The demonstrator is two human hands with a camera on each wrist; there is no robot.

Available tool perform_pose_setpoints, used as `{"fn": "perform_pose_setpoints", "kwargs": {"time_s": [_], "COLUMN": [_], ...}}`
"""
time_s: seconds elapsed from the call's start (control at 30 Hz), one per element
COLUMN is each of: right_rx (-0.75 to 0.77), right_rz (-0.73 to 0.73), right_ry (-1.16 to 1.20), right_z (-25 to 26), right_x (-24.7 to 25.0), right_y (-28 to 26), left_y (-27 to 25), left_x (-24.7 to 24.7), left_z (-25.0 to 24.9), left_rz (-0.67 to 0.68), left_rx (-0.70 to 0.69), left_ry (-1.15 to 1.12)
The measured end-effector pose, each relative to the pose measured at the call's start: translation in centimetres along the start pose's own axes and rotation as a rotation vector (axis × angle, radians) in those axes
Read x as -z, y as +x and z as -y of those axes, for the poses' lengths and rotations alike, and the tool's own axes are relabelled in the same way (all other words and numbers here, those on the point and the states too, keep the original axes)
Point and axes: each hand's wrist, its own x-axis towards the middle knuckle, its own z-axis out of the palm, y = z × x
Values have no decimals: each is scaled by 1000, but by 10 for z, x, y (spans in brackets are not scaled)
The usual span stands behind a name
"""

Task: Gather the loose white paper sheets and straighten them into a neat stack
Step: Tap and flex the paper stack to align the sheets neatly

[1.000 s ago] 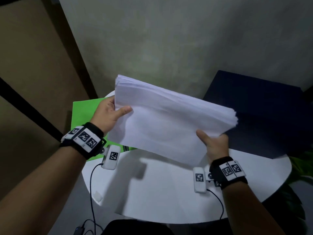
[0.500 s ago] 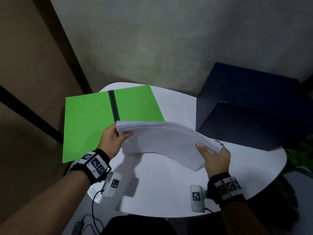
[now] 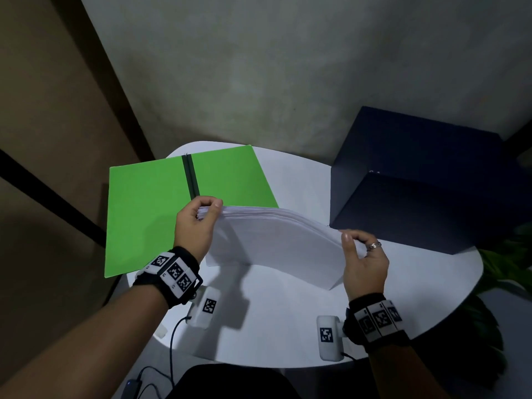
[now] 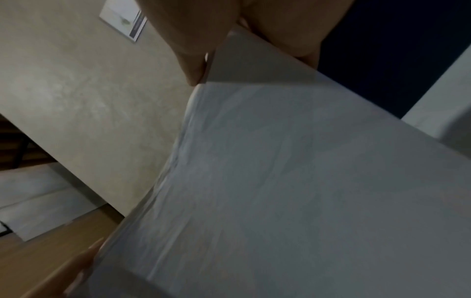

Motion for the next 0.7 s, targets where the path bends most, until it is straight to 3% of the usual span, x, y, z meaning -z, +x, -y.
{"fn": "perform_pose_setpoints", "kwargs": {"time_s": [0.1, 0.2, 0.33, 0.57, 0.7], "right_rx": [37, 187, 358, 451, 527], "right_rz": [8, 36, 111, 219, 233], "right_ry": [-17, -64, -213, -531, -616], "right_z": [1, -2, -10, -18, -15], "right_x": [1, 0, 2, 10, 11], "right_y": [-1, 0, -1, 0, 2], "left_y": [2, 2, 2, 5, 12], "left_x": [-2, -1, 4, 19, 25], "left_z": [-1, -3, -2, 4, 3], "left_rz": [-16, -6, 140, 320, 377], "left_rx": [-22, -71, -251, -549, -621], "left_ry": [22, 36, 201, 632, 740]}}
